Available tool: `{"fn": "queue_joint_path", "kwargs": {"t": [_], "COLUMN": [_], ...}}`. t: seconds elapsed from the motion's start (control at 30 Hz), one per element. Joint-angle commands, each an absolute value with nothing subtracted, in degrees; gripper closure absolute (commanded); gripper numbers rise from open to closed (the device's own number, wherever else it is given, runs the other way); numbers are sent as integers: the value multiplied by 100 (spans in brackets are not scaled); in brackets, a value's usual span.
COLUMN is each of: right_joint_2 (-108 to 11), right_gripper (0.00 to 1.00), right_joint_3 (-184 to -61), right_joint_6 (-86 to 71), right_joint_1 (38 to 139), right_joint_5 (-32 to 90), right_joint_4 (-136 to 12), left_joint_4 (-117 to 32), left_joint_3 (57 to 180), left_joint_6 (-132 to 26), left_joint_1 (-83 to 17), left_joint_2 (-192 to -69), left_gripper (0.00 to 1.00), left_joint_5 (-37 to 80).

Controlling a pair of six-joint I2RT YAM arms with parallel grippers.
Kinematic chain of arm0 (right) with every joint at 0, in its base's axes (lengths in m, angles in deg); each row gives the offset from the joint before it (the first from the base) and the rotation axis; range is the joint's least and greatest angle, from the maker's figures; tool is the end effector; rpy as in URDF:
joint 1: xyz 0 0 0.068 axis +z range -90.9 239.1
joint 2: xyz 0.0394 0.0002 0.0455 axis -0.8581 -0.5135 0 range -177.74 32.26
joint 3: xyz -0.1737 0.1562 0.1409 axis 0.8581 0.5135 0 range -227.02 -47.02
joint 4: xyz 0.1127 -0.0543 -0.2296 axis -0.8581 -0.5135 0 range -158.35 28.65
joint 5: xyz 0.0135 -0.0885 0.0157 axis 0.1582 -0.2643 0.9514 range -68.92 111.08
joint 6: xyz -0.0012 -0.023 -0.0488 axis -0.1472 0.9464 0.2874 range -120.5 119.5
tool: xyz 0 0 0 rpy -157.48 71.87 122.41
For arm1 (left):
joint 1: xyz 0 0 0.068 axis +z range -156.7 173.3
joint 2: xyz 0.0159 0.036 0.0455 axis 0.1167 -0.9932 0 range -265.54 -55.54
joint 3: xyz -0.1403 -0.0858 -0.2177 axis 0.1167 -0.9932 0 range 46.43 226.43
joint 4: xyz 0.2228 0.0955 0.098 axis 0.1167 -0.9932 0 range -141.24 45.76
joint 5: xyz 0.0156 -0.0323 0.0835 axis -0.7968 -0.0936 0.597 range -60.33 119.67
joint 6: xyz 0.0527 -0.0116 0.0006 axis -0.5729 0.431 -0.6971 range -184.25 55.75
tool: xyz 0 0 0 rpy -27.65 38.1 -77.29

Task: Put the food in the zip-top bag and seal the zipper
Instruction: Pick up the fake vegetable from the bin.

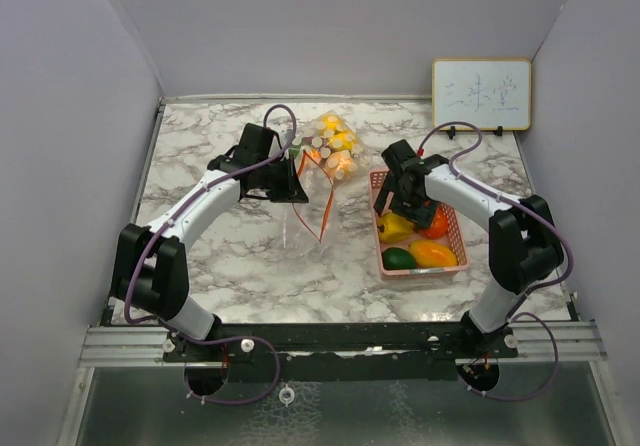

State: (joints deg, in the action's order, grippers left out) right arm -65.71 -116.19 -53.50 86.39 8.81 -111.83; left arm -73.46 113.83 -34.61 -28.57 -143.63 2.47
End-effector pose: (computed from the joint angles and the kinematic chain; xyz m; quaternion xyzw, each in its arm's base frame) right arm 0.2882 0.1402 0.2025 0.2300 0.9629 -0.0215 0.1395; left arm 0.2997 -0.1379 0.2660 0.0185 0.9165 -0.3437 0.2040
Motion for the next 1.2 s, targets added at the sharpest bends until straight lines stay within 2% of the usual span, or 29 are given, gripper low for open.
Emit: {"fn": "queue_joint_path", "kwargs": {"t": [0.0,0.13,0.27,0.4,0.63,0.93,1.17], "right_joint_2": [-6914,-6993,-6920,-6748,-6920,-6671,-7014], "right_gripper": [4,5,3,0,0,0,0], "right_joint_3": [-11550,-11411,-11737,-12520,-13467,-12696,-12641], "right_joint_6": [-5643,-5615,-5450,-5670,-6678,-7188,-7138], "right_joint_1": [8626,8624,8621,8600,8600,8600,8592], "right_joint_5": [1159,1242,713,560,1128,1755,1360], "right_joint_4": [-10766,-10626,-10898,-11659,-13039,-12936,-12571], "left_joint_4": [-7357,-7361,-7395,-7417,-7283,-7388,-7518], "left_joint_3": [11539,11511,11507,11479,11346,11336,11460], "left_joint_6": [-3577,-3587,-3595,-3621,-3634,-3818,-3961], "left_joint_1": [-2884,-2884,-2884,-2885,-2880,-2884,-2884], "left_joint_2": [-14428,-14439,-14424,-14375,-14256,-14193,-14296], "left_gripper": [100,100,100,100,100,100,100], "left_joint_5": [63,28,-4,-9,-92,-233,-284]}}
